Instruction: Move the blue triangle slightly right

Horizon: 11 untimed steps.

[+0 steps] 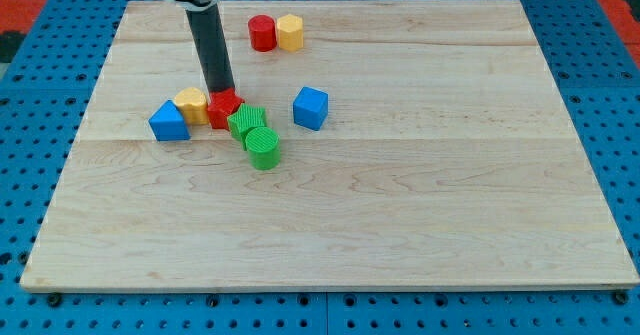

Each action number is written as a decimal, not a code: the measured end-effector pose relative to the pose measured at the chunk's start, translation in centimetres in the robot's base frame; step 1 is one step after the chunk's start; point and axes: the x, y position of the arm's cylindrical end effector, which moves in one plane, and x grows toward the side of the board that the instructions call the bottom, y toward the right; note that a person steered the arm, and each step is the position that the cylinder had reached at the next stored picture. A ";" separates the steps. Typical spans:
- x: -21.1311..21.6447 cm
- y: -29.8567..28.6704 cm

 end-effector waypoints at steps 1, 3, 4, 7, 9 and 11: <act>-1.2 -4.7; 2.3 -8.0; 4.0 -8.4; 5.6 -6.3; 5.6 -1.6; 3.1 -7.2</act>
